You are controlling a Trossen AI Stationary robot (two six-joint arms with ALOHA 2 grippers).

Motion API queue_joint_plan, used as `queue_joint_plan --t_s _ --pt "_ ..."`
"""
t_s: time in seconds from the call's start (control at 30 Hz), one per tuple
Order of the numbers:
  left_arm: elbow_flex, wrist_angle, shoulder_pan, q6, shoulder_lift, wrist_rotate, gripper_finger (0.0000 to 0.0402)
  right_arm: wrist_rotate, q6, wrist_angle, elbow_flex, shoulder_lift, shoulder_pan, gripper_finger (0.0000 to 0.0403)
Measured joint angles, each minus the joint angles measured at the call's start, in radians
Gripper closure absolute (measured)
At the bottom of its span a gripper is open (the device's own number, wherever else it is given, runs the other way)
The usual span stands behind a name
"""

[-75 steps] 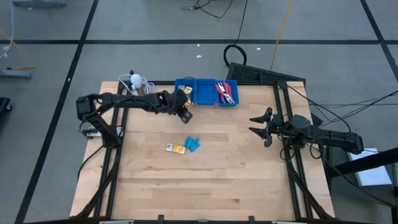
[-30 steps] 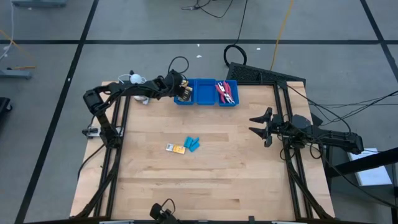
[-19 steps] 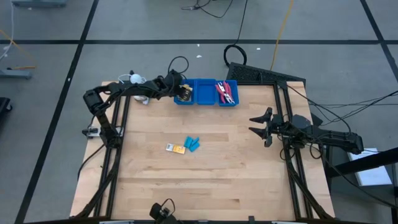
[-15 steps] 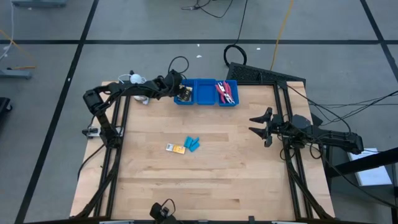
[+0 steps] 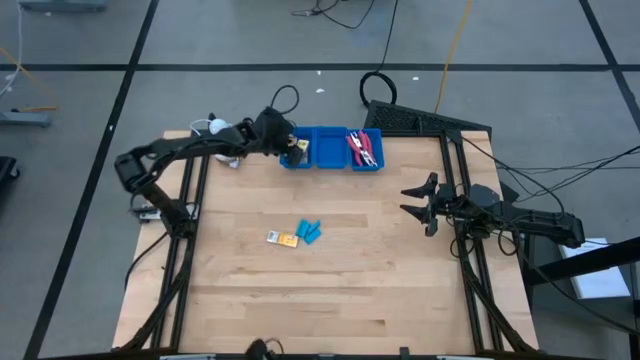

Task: Pick & Place School Supplies
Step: Put the crayon box into the left blue bin

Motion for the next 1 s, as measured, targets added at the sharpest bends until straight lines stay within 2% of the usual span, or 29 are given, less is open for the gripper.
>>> queue_joint_plan --t_s 0.23,0.37,0.6,0.77,1.0 --pt "0.0 -0.192 -0.128 0.072 -0.119 0.248 0.0121 0.0 0.0 0.0 0.0 0.0 0.0 0.0195" --pt "0.0 -0.282 -0.249 0.121 -0.124 0.285 0.0121 0.0 0.0 0.0 0.0 0.0 0.0 0.0197" --pt "-0.002 -0.357 -0.469 0.212 -0.114 0.221 0.0121 0.0 0.0 0.0 0.0 0.0 0.0 0.0198" --pt "-0.008 -0.406 -0.6 0.25 -0.106 0.136 0.0121 0.0 0.0 -0.001 0.0 0.0 0.0 0.0198" --pt "-0.102 -0.398 -0.71 0.22 -0.104 0.022 0.0121 0.0 0.0 0.0 0.0 0.0 0.0 0.0196"
